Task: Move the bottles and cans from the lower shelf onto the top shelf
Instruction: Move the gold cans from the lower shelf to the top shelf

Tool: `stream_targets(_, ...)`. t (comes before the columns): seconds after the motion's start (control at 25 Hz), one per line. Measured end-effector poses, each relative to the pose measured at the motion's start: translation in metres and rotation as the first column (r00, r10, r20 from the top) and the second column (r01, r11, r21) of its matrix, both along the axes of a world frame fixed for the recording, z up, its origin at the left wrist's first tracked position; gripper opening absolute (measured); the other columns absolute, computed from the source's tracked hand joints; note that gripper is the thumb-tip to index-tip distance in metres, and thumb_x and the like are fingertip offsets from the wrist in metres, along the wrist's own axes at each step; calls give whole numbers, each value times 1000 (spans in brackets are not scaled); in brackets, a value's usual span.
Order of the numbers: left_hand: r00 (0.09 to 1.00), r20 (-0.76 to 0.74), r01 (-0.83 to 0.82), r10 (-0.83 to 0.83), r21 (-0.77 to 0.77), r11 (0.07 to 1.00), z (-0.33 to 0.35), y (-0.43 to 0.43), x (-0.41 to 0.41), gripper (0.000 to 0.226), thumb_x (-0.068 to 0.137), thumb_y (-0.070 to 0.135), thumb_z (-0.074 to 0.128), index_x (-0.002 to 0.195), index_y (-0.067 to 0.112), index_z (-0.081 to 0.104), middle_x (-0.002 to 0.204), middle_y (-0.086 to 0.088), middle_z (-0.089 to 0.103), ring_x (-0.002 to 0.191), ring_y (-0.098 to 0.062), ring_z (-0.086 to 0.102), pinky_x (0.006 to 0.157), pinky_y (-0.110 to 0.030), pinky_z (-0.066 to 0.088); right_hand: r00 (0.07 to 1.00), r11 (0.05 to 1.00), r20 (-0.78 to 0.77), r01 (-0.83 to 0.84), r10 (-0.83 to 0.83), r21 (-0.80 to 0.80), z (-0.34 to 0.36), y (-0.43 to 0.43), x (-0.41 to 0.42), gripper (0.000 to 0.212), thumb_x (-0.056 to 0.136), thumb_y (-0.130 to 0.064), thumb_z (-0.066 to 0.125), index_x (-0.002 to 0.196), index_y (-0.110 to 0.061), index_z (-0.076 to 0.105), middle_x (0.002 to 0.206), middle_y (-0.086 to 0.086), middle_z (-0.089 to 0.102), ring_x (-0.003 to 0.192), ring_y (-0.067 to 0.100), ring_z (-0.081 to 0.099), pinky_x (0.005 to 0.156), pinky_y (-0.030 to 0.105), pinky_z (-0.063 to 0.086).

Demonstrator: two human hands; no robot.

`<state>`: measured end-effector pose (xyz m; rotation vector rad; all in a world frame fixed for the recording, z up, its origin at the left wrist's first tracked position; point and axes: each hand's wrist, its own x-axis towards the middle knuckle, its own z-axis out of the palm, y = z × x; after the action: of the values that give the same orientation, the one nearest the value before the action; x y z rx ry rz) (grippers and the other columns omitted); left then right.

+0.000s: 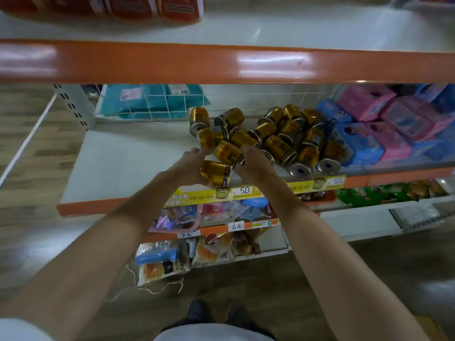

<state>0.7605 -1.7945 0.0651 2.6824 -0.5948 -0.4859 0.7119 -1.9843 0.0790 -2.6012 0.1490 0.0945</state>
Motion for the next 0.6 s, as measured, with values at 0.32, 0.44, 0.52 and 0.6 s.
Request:
stream_targets(0.32, 991, -103, 90, -88, 22, 996, -15, -1, 27, 70, 63, 34, 90, 122, 17, 56, 112, -3, 63, 95, -18, 55, 79, -29, 41, 991, 989, 16, -131, 132, -72, -11, -7, 58, 40, 86, -18, 68, 121, -6, 52, 118, 13, 55, 109, 27, 55, 88, 37, 48)
stream_targets(0.44, 989, -139, 51, -47, 26, 998, -10, 16, 34, 69, 60, 34, 91, 119, 21, 59, 103, 4, 61, 93, -18, 55, 75, -29, 39, 981, 975, -2, -192, 193, -108, -14, -3, 72, 49, 84, -24, 72, 125, -8, 51, 122, 13, 55, 112, 28, 55, 93, 40, 50)
stream_targets(0.52, 987, -161, 6, -1, 32, 999, -14, 36, 43, 76, 52, 46, 92, 119, 34, 58, 104, 11, 62, 95, -13, 59, 79, -30, 46, 972, 955, -33, -233, 231, -182, -17, 2, 77, 54, 82, -29, 74, 126, -8, 51, 123, 13, 55, 113, 28, 54, 94, 40, 50)
stream_targets(0.6, 985, -139, -101, 105, 39, 994, -32, 63, 56, 85, 38, 70, 86, 115, 54, 53, 107, 23, 61, 97, -2, 61, 86, -31, 53, 970, 935, -34, -241, 241, -260, -21, 6, 79, 58, 81, -32, 75, 127, -8, 50, 125, 13, 53, 114, 29, 54, 94, 39, 49)
